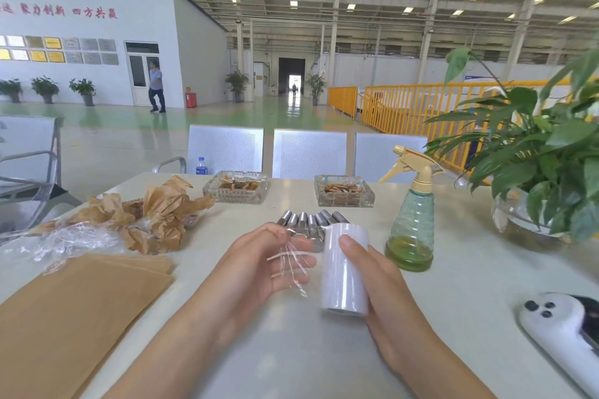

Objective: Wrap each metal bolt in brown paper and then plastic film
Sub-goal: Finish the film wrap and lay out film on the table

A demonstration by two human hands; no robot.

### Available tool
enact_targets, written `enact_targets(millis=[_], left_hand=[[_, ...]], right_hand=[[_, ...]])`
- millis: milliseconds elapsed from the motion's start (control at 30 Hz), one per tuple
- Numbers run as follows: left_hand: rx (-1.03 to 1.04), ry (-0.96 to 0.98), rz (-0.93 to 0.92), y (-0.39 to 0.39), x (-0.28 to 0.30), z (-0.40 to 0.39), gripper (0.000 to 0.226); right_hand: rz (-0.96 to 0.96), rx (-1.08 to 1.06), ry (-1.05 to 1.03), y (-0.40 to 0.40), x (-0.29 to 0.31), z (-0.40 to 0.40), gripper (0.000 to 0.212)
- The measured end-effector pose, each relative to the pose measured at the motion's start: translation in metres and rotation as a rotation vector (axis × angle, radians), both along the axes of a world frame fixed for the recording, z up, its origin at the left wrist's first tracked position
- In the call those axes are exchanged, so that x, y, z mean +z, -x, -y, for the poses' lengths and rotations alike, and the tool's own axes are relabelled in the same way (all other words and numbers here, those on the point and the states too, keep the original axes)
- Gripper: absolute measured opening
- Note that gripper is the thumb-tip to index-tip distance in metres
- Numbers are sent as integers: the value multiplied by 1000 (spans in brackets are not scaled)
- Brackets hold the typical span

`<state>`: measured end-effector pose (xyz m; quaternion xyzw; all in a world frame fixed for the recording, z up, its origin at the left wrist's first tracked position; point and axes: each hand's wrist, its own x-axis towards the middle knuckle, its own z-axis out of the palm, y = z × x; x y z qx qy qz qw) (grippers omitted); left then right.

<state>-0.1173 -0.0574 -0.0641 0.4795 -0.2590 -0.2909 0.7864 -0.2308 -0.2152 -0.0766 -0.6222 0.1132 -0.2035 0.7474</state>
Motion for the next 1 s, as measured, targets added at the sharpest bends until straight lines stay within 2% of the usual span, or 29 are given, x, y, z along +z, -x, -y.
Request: enact_targets(millis=[133, 200, 333, 433, 500, 567, 633, 733, 867, 933, 1000], left_hand=[[87, -54, -60, 2, -2, 5, 13], [85, -65, -89, 5, -1, 7, 26], [114, -210, 55, 11, -10, 7, 44], [206, -217, 172, 11, -11, 5, 25], [292, -180, 215, 9, -6, 2, 24], [361, -144, 234, 6, 0, -3, 28], [397, -110, 255, 5, 9, -9, 26], [416, -85, 274, 7, 22, -15, 24], [327, -44, 242, 24, 40, -13, 18], [234, -64, 308, 37, 58, -3, 15], [109, -128, 409, 49, 76, 12, 15]], right_hand=[[58, -63, 85, -1, -2, -2, 41], [80, -86, 104, -1, -3, -3, 43], [91, -105, 172, -2, -4, -2, 41], [40, -60, 141, -4, -4, 1, 32], [-4, 24, 100, -2, -1, 2, 38], [-2, 22, 125, -1, 1, 3, 44], [-4, -83, 161, 1, 4, 3, 56], [-61, -265, 337, 0, 4, 4, 72], [-138, -270, 390, -6, -1, 1, 45], [-136, -200, 309, -11, -4, -1, 36], [-90, -71, 143, -13, -2, -9, 24]])
